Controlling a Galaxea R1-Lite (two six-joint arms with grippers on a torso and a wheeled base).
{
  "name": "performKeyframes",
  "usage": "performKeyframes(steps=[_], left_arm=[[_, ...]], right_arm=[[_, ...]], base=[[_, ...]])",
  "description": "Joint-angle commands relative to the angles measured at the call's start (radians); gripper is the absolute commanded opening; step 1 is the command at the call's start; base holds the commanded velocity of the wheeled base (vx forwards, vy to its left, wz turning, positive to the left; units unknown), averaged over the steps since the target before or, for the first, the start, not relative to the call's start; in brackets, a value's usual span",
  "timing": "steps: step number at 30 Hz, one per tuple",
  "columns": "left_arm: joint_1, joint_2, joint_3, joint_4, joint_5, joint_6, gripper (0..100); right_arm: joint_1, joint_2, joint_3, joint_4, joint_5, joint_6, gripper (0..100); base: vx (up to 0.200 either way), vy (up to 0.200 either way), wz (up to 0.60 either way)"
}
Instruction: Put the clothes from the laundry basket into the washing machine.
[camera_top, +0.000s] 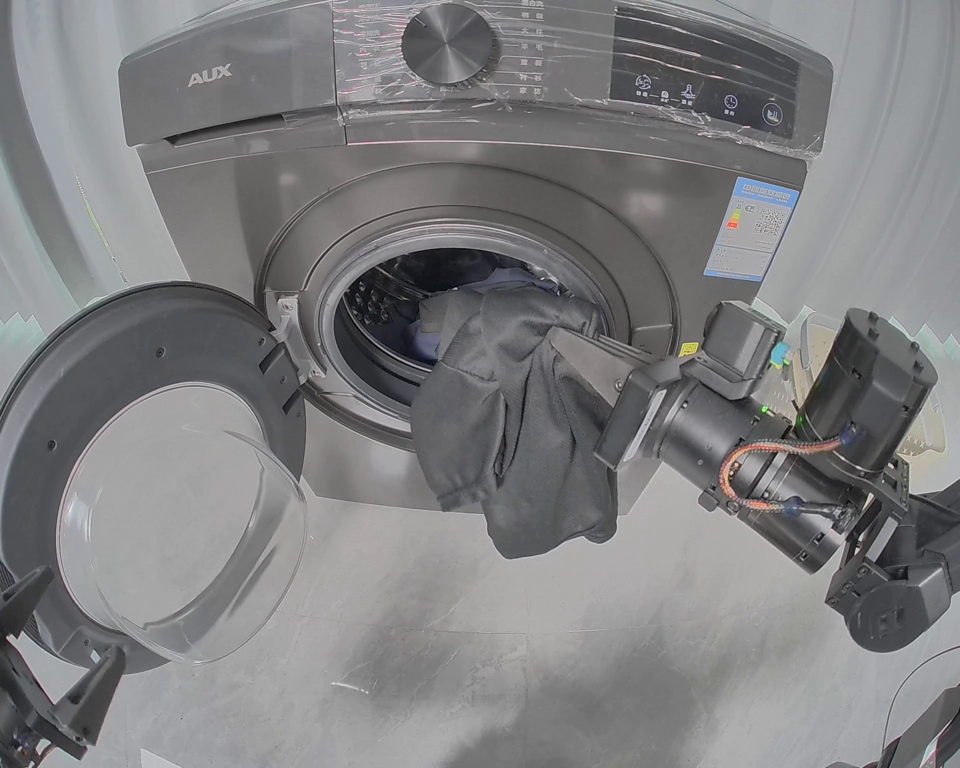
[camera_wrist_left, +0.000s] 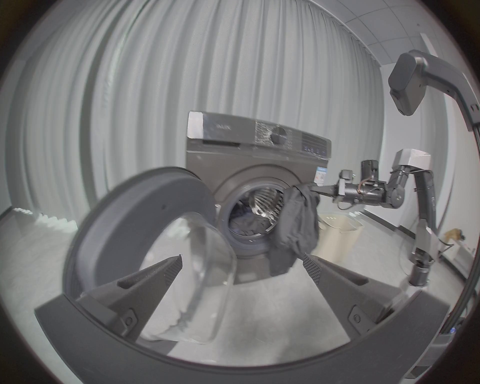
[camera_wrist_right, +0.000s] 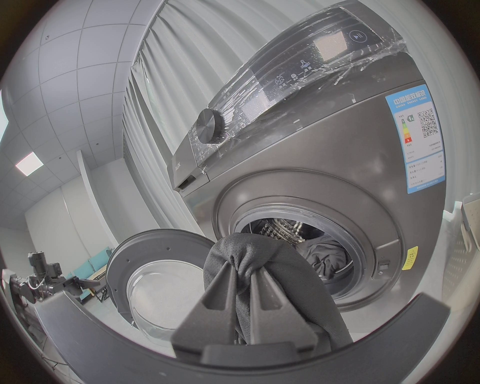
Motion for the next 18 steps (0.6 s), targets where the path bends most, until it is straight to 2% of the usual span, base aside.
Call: performKeyframes(steps=[1,2,4,5,6,10,13,16,18], left_arm=[[-0.113,0.520,-0.009,-0.236,-0.188,0.025,100],[-0.139,0.560,-0.012,-0.269,-0.187,0.016,100],[-0.185,0.638,-0.015,-0.332,-0.185,0.019,100],[-0.185,0.638,-0.015,-0.332,-0.185,0.019,100],[-0.228,0.743,-0.027,-0.411,-0.178,0.016,100],[-0.295,0.908,-0.051,-0.529,-0.113,0.016,100],[-0.326,0.997,-0.055,-0.627,-0.098,0.013,100],[-0.360,1.063,-0.064,-0.702,-0.096,-0.004,100],[-0.372,1.105,-0.079,-0.737,-0.096,-0.036,100]], right_arm=[[0.006,0.063,-0.062,-0.058,-0.001,-0.002,0],[0.006,0.061,-0.059,-0.058,-0.001,-0.002,0],[0.006,0.060,-0.056,-0.058,-0.001,0.000,0],[0.006,0.060,-0.056,-0.058,-0.001,0.000,0],[0.006,0.058,-0.052,-0.058,-0.001,0.000,0],[0.007,0.058,-0.045,-0.060,-0.001,0.000,0],[0.007,0.058,-0.041,-0.060,-0.001,0.000,0],[0.007,0.058,-0.042,-0.060,-0.001,0.000,0],[0.007,0.057,-0.042,-0.060,-0.001,-0.002,0]], base=[[0.000,0.000,0.00],[0.000,0.000,0.00],[0.000,0.000,0.00],[0.000,0.000,0.00],[0.000,0.000,0.00],[0.000,0.000,0.00],[0.000,0.000,0.00],[0.000,0.000,0.00],[0.000,0.000,0.00]])
